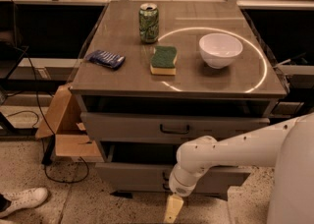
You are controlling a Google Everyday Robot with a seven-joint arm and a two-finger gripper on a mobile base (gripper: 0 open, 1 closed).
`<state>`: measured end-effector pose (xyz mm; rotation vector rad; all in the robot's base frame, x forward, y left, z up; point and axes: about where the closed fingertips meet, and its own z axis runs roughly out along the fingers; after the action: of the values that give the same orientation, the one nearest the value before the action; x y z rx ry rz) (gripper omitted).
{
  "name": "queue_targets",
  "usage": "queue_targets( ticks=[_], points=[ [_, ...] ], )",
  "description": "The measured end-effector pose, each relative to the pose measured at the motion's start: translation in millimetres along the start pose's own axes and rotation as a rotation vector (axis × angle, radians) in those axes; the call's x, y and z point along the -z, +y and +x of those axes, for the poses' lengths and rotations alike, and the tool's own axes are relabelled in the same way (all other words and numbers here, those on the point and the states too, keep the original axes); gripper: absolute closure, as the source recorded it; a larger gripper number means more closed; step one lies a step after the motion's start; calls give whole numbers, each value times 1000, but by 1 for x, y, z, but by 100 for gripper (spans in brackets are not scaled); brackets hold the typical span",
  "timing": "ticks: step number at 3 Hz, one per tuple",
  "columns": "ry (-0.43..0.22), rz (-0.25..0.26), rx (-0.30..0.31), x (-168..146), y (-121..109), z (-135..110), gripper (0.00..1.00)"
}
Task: Open middle drawer
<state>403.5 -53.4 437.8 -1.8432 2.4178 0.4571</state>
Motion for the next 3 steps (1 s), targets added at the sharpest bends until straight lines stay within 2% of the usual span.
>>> queue_targets(
  ticks=[1, 2, 3],
  points=[
    [4, -5, -12, -3, -1, 5, 0],
    [31, -37, -53, -21, 0, 25, 0],
    [40, -44, -64, -24, 2, 28, 0]
  ],
)
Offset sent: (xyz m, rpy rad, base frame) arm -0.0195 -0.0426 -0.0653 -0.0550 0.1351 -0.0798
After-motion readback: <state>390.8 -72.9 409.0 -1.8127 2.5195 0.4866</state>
